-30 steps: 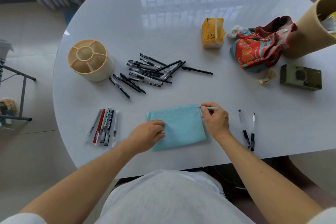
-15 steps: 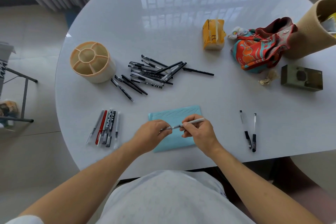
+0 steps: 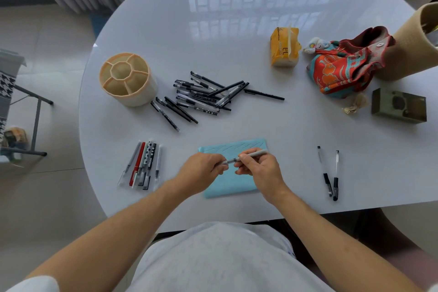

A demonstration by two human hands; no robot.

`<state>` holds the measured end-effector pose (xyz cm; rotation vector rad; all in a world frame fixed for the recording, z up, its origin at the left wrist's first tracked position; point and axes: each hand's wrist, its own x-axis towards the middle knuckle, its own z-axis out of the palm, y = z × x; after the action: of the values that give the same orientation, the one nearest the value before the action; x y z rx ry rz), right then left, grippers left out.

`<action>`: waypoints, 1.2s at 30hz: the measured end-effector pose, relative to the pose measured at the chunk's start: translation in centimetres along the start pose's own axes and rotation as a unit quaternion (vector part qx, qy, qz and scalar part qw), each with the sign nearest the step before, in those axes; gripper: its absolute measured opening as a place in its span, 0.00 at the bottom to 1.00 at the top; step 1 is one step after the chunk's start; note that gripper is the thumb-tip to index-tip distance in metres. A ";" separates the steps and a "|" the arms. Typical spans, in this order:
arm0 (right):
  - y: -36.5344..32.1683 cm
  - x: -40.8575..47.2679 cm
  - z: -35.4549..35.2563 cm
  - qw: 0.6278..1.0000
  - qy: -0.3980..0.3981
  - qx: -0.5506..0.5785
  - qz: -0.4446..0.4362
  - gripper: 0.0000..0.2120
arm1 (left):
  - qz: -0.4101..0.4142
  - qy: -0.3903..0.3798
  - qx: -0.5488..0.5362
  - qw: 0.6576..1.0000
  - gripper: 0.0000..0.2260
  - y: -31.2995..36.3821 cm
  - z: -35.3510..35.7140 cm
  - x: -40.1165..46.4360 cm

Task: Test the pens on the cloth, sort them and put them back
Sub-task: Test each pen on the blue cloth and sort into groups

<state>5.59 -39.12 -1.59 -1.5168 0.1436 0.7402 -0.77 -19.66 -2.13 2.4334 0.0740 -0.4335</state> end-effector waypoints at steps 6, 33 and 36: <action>-1.2 0.4 0.4 0.999 0.025 -0.006 -0.036 0.05 | 0.008 0.034 -0.022 0.999 0.06 0.0 -0.7 0.3; -5.7 13.9 -2.7 0.926 0.191 -0.321 -0.050 0.11 | -0.227 0.075 -0.002 0.971 0.10 -5.2 -1.5 -3.0; -6.9 17.0 -4.8 0.844 0.185 -0.496 -0.091 0.19 | -0.287 0.091 -0.002 0.954 0.09 -6.5 -0.7 -5.5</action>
<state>24.07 -36.90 -5.04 -2.6242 -0.1293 0.3382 -6.76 -13.86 -3.71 2.4133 0.8746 -0.4523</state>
